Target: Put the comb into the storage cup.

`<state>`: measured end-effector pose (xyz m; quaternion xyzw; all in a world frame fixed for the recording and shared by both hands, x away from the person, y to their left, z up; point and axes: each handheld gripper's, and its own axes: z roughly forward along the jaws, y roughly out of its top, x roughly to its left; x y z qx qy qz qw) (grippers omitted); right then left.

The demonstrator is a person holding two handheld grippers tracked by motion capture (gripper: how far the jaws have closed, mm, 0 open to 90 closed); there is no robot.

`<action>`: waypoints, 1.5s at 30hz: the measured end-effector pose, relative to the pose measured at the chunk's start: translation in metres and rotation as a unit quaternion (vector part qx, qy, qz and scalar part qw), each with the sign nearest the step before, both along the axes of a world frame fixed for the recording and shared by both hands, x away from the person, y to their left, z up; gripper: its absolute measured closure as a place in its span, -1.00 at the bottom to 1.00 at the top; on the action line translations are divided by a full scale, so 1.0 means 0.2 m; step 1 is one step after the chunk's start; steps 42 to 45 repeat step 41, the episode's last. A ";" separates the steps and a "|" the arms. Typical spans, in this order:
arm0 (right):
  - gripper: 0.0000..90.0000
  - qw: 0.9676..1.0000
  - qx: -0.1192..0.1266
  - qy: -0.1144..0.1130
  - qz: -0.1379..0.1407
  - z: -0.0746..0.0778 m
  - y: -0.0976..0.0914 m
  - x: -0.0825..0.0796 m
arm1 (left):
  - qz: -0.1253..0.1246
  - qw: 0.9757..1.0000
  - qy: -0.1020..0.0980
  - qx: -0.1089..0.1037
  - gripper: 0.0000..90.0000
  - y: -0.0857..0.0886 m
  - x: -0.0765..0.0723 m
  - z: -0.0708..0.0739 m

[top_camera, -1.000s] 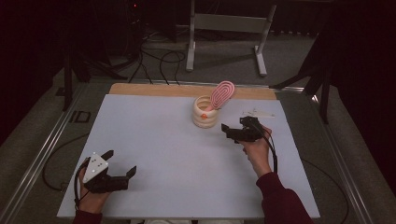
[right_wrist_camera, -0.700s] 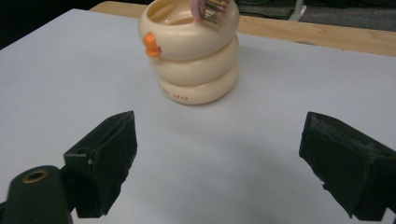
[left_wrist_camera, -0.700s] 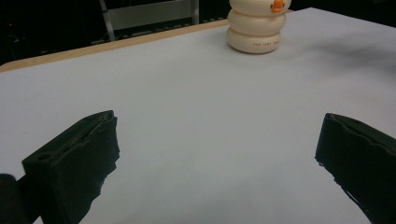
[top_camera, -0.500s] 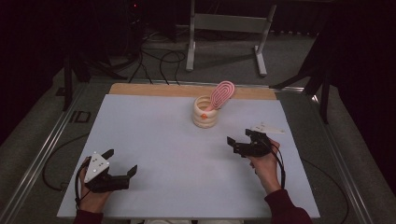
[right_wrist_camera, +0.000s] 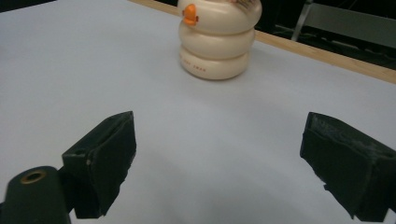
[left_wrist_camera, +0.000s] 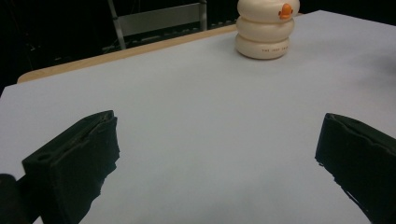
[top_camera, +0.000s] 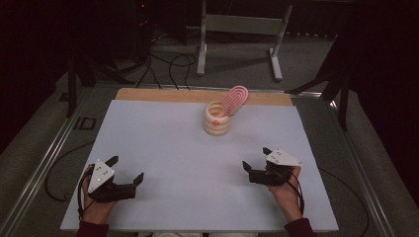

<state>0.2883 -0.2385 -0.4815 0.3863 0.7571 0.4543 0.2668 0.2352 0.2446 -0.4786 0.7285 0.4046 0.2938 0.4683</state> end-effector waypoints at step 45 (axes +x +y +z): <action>-0.79 0.998 0.052 -0.038 -0.028 -0.05 -0.22 -0.22 | -0.003 1.000 -0.023 -0.012 -1.00 0.03 -0.02 0.01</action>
